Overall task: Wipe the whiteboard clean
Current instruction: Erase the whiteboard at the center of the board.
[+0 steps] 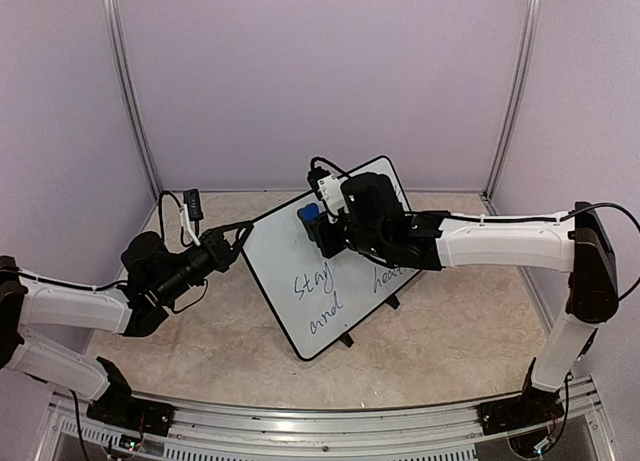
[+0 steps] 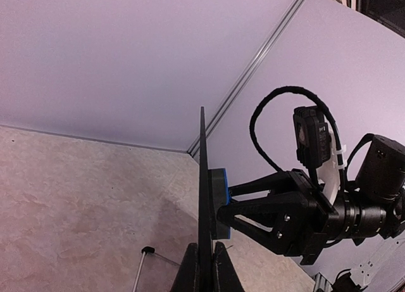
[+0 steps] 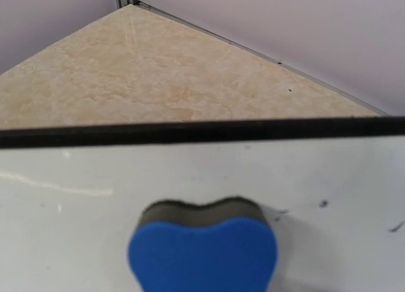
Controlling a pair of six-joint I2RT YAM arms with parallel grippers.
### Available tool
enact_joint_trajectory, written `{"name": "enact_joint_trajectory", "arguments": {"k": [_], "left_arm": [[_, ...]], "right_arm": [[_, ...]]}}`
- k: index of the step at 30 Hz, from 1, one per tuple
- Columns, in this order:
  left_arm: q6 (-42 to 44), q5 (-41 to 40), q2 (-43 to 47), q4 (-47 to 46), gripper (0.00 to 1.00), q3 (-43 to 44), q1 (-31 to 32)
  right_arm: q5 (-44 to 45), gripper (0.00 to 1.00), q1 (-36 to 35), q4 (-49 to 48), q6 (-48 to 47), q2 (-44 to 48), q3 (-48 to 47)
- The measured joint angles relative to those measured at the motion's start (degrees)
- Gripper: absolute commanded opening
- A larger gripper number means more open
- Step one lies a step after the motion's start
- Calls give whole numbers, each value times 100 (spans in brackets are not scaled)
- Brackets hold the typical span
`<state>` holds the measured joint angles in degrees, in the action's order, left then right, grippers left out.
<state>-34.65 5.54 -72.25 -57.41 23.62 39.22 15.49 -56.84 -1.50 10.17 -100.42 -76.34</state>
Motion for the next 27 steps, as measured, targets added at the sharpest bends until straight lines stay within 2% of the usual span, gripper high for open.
{"name": "enact_joint_trajectory", "arguments": {"k": [6, 17, 27], "left_arm": [[2, 9, 4, 4, 0, 0, 0], [20, 87, 15, -28, 0, 0, 2], [232, 476, 31, -221, 0, 24, 44]], "right_arm": [[-181, 23, 203, -103, 37, 92, 166], [-238, 23, 1220, -79, -9, 459, 562], [11, 23, 1307, 271, -190, 1104, 857]]}}
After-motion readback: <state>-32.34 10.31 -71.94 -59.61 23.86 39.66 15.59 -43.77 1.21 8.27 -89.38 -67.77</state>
